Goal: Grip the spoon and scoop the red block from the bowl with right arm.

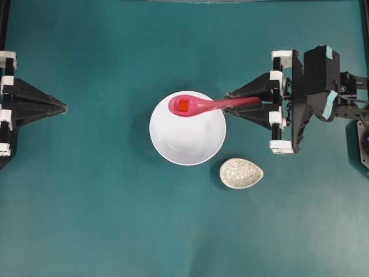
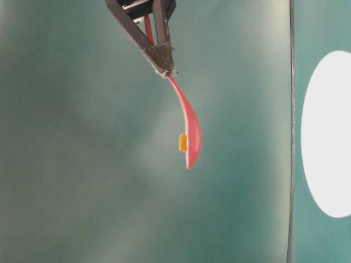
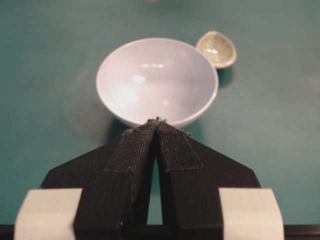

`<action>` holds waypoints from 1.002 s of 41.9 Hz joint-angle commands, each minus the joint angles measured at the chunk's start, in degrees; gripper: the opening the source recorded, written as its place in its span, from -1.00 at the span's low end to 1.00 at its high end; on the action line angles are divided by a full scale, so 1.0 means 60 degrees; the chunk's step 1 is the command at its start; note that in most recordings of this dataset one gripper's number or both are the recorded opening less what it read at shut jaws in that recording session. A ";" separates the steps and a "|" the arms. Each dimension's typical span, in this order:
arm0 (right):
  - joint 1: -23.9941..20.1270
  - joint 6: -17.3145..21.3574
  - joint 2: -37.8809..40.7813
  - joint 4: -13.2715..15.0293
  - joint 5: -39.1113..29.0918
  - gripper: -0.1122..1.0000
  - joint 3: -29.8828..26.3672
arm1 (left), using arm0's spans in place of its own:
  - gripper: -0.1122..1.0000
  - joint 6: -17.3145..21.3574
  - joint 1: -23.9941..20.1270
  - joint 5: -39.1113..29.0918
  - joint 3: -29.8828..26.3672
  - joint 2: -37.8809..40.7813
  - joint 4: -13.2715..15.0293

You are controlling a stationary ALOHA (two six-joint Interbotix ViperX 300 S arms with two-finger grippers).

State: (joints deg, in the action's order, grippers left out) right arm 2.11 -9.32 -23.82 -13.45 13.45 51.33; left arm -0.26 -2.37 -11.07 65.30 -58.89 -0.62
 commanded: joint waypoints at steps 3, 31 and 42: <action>-0.0015 0.0015 -0.0146 -0.0015 0.0059 -0.36 -0.0088 | -0.80 -0.0015 0.0000 0.0059 -0.0278 0.0088 -0.0029; -0.0015 0.0015 -0.0146 -0.0015 -0.0015 -0.36 -0.0088 | -0.80 -0.0029 0.0000 0.0044 -0.0278 0.0088 -0.0029; -0.0029 0.0015 -0.0146 -0.0015 -0.0059 -0.36 -0.0073 | -0.80 -0.0015 0.0000 0.0044 -0.0278 0.0088 -0.0029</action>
State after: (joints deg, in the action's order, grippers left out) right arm 2.11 -9.40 -23.82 -13.45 12.92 51.42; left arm -0.35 -2.29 -11.07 65.30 -58.97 -0.62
